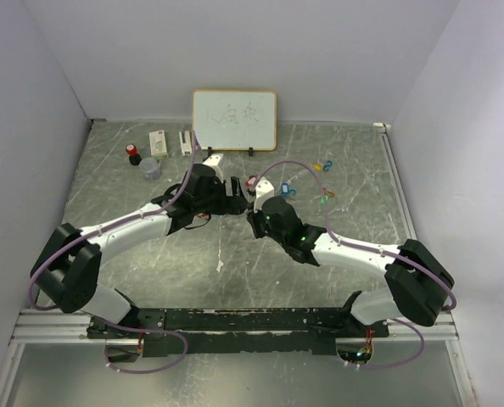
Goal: Put the keys on the keyring
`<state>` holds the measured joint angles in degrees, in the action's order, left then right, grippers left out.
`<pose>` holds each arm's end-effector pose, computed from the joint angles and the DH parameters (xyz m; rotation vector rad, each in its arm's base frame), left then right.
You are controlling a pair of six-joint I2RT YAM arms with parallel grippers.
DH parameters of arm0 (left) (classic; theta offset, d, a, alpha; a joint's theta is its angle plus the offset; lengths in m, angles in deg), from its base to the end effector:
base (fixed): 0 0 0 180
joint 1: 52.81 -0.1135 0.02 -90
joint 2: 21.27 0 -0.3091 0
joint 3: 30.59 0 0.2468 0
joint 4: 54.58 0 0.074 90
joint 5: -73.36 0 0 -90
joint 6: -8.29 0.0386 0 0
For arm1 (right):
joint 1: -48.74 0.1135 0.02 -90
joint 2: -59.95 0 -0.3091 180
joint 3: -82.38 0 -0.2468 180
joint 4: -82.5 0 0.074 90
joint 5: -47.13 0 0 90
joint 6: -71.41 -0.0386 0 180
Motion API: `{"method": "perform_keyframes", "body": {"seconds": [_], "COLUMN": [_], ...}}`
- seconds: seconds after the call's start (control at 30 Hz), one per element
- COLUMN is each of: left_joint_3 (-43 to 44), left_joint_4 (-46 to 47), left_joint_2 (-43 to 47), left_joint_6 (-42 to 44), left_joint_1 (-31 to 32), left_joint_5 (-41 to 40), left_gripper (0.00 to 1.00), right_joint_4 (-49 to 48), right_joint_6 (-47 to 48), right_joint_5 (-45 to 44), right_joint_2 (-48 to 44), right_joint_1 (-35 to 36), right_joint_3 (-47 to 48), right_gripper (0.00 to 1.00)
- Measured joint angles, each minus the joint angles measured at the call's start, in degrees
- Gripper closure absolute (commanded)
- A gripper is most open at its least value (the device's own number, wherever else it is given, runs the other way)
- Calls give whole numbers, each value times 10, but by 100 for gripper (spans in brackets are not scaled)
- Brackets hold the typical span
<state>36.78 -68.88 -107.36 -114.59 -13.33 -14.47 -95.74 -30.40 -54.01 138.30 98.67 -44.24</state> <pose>0.2515 -0.2091 0.2813 0.1525 2.2440 -0.7550 0.1867 0.2104 0.2617 -0.5552 1.9854 0.4782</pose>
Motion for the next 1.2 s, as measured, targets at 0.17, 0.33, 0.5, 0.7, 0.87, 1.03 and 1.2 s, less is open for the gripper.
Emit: {"method": "perform_keyframes", "body": {"seconds": [0.17, 0.33, 0.5, 0.7, 0.87, 1.03, 1.2], "left_joint_3": [-6, -7, -11, -22, -34, -47, -56], "left_joint_4": [0, 0, 0, 9, 22, 59, 100], "left_joint_2": [36, 40, 40, 45, 63, 86, 93], "left_joint_6": [-4, -6, -7, -28, -50, -80, -111], "left_joint_1": [0, -1, -1, -6, -8, -10, -10], "left_joint_5": [-19, -25, -28, -21, -8, 13, 37], "left_gripper": [7, 8, 5, 3, 3, 3, 3], "right_joint_4": [5, 6, 3, -55, -124, -206, -268], "right_joint_6": [-2, -2, -15, -53, -84, -103, -110], "right_joint_5": [-12, -19, -24, -12, 15, 36, 52], "right_joint_2": [0, 0, -2, -34, -61, -66, -63], "right_joint_1": [0, 0, 0, -9, -26, -32, -35], "right_joint_3": [2, 3, 2, -33, -84, -127, -146], "right_gripper": [100, 100, 67, 50, 50, 51, 53]}}
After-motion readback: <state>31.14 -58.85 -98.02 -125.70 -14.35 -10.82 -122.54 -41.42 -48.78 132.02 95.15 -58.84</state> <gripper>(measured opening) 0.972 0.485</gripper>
